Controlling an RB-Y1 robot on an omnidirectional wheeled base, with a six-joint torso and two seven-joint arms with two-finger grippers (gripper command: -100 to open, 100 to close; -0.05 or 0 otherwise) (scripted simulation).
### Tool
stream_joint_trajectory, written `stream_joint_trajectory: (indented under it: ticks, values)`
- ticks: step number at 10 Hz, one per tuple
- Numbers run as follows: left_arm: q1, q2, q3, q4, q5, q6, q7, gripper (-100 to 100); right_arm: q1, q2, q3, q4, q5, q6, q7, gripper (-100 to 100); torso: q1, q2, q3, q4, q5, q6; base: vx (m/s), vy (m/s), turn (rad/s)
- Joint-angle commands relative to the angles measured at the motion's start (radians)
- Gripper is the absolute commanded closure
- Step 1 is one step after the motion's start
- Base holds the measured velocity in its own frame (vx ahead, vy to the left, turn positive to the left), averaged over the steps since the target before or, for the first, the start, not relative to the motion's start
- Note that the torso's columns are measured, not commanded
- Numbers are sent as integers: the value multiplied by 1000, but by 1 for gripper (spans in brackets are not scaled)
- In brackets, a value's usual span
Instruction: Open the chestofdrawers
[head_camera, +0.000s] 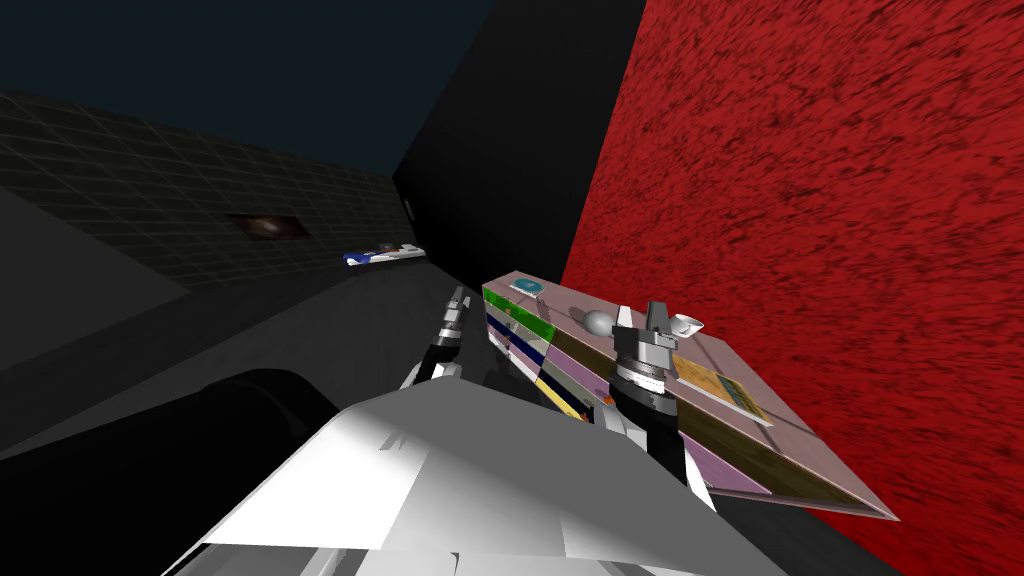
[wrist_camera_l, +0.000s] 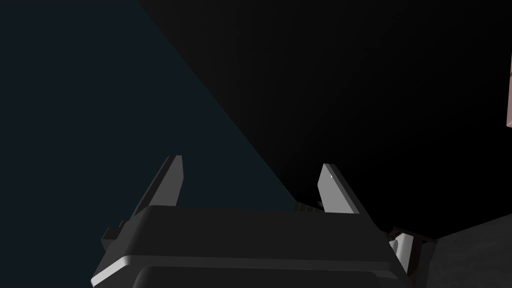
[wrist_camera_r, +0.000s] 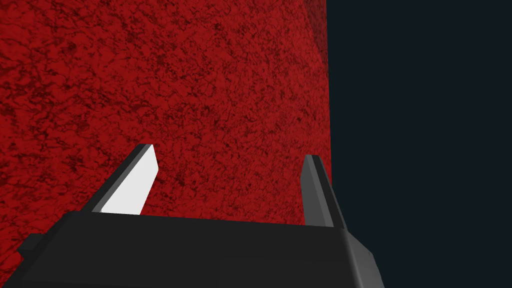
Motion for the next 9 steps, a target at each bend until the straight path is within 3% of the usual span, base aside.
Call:
stream_joint_trajectory:
  ticks: [1,9]
  values:
    - [0,0,0,0,0,0,0,0,0,0,0,0,0,0,0,0,0,40,-82,41,0,0,0,0,0]
    - [0,0,0,0,0,0,0,0,0,0,0,0,0,0,0,0,0,618,-1234,617,0,0,0,0,0]
